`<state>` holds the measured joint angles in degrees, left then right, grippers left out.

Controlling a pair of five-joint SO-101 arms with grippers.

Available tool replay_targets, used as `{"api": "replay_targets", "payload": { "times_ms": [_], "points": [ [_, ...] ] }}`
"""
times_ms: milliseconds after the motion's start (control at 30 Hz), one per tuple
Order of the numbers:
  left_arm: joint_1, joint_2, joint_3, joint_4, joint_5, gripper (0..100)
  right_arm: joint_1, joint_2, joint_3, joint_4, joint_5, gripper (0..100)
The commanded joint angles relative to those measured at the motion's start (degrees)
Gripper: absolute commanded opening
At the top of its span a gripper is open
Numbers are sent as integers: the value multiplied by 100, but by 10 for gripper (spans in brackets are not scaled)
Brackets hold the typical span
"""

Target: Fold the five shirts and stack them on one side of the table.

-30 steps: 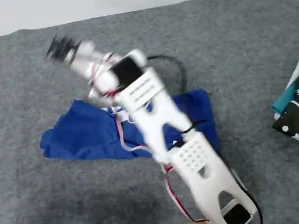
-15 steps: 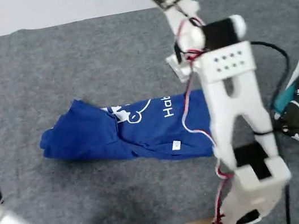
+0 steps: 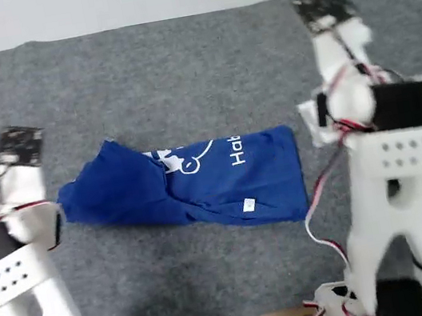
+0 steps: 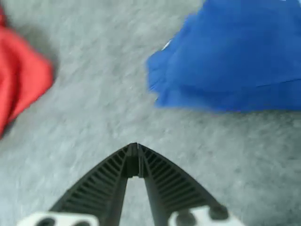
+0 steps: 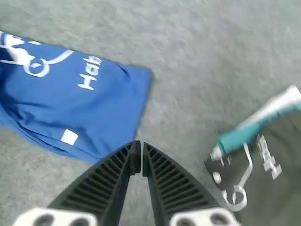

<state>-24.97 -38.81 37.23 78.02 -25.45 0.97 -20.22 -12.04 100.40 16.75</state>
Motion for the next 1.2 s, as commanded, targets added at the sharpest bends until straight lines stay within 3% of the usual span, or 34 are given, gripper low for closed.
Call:
{"api": "replay_targets", "payload": {
  "times_ms": [0,333,767,1167],
  "points": [
    [536,167,163,-633,70,7,462,-875,334,242,-53,17],
    [985,2708,-778,-1046,79,6,1543,-1938,923,233,-53,17],
    [1591,5143,-2624,-1081,79,6,1710,-1903,967,233,-62,17],
    [1565,6585,-3512,79,35,4,1710,-1895,967,207,-53,17]
  ]
}}
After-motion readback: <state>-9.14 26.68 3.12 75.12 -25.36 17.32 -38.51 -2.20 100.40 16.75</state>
